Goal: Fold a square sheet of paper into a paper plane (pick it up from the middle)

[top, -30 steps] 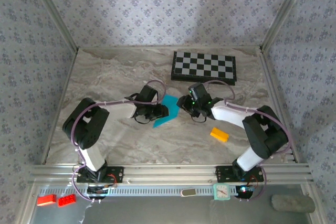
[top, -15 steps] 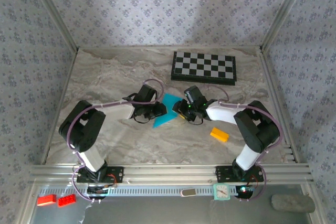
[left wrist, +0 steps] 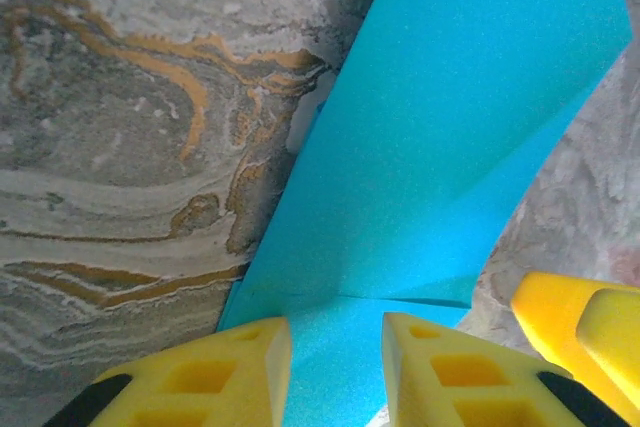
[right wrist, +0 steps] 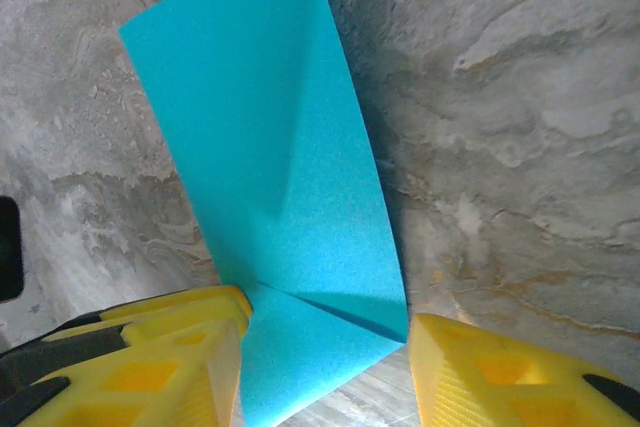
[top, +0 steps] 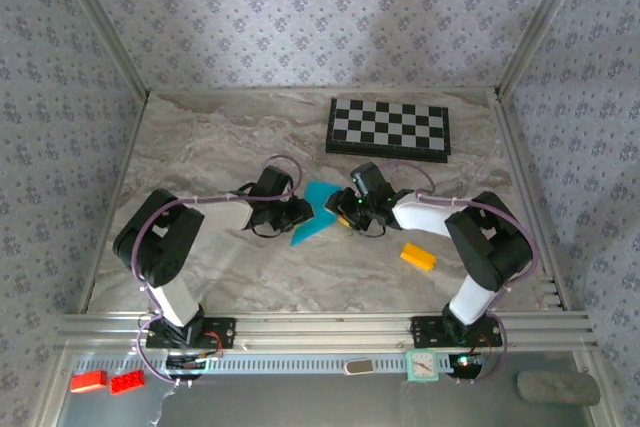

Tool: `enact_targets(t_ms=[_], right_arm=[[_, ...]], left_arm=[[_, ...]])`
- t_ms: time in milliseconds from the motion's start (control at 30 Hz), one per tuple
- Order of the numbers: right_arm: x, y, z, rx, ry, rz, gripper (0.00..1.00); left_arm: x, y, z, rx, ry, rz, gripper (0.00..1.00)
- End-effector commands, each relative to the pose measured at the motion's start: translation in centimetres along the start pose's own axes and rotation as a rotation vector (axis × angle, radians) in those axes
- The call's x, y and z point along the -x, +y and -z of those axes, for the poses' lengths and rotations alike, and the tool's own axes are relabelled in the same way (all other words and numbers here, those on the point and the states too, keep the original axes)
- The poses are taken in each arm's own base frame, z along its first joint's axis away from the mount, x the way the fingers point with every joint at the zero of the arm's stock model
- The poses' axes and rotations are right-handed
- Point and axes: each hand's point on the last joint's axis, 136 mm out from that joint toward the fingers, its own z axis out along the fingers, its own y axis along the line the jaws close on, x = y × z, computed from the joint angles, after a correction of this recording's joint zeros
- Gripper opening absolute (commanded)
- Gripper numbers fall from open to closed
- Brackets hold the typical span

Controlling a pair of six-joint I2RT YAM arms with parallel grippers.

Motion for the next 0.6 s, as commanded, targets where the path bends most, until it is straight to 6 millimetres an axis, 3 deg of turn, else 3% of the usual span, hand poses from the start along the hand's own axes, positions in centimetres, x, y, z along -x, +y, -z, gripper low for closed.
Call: enact_targets(t_ms=[0,567], right_arm=[[-0.9,0.1,-0.6,-0.005,0.039,-0.017,0.50],[-1.5,0.8,-2.0,-0.002,0.082,0.010,0.48]], left_arm=[[-1.0,3.6,-0.3,0.075,0.036,0.122,0.32],[-1.2,4.4,-0.3,0.056,0.066,0.187,0.32]])
